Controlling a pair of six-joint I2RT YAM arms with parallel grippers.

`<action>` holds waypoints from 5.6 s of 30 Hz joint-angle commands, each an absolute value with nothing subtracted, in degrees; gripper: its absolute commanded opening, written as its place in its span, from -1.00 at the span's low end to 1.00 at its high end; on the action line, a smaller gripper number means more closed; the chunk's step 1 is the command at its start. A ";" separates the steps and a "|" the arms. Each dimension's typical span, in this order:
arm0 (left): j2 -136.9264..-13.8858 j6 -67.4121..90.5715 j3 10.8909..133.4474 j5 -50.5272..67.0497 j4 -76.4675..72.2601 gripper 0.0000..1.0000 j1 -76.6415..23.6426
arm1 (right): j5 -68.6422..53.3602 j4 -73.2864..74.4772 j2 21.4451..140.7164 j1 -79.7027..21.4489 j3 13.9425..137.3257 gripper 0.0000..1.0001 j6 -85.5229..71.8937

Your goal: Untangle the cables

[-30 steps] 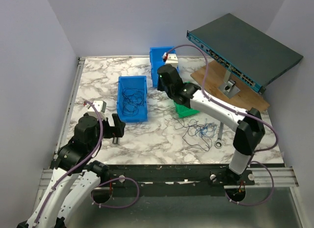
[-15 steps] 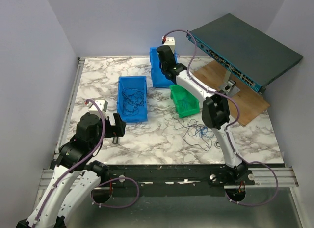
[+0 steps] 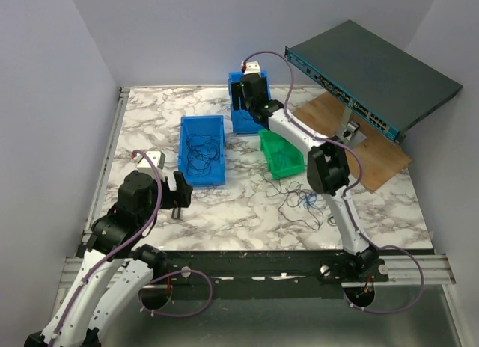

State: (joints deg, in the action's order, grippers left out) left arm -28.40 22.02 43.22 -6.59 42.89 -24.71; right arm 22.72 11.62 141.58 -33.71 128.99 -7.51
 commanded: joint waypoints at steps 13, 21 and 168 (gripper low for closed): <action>-31.38 19.84 41.62 6.09 38.89 0.97 -24.42 | 15.14 17.24 91.18 -33.96 71.94 0.91 -25.57; -35.31 36.71 33.44 11.01 20.70 0.83 -31.67 | 23.39 26.87 68.21 -33.92 48.35 0.89 -37.87; -66.27 22.97 65.34 18.01 17.25 -1.00 -45.10 | -28.66 -31.33 54.29 -35.95 14.42 0.76 -30.01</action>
